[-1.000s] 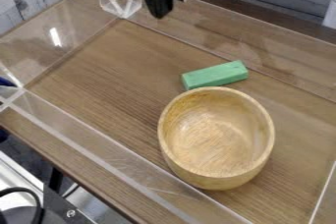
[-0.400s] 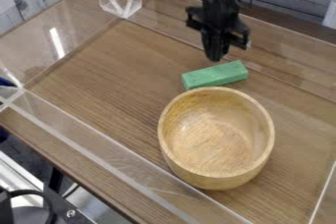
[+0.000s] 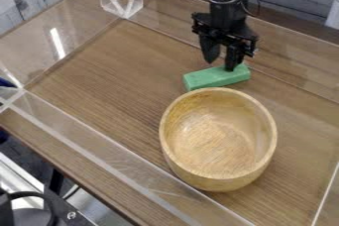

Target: Remove the green block from inside the brown bowl and put it on the table

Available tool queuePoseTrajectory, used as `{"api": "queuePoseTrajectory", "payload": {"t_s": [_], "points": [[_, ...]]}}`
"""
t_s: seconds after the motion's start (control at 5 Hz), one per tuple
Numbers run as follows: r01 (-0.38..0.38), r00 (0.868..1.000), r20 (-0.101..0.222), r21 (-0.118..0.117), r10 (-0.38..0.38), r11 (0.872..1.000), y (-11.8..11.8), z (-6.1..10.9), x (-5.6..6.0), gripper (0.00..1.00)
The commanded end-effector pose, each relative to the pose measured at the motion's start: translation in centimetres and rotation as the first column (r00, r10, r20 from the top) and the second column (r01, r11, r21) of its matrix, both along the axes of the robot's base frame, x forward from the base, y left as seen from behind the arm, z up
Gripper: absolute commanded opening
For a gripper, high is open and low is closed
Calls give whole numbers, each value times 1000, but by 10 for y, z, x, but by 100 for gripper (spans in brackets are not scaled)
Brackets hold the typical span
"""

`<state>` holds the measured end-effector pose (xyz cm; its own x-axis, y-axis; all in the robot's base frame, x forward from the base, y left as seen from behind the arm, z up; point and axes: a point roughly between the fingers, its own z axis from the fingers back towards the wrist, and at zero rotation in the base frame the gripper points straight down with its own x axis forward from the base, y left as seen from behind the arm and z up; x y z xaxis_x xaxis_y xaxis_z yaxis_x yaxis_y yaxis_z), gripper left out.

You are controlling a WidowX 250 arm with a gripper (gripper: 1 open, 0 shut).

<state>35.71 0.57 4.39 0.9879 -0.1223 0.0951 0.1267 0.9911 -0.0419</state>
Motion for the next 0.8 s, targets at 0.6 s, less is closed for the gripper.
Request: {"api": "queuePoseTrajectory", "payload": {"t_s": [0.6], "points": [[-90,982,171,42,82,995,75,106,-23,100]]}}
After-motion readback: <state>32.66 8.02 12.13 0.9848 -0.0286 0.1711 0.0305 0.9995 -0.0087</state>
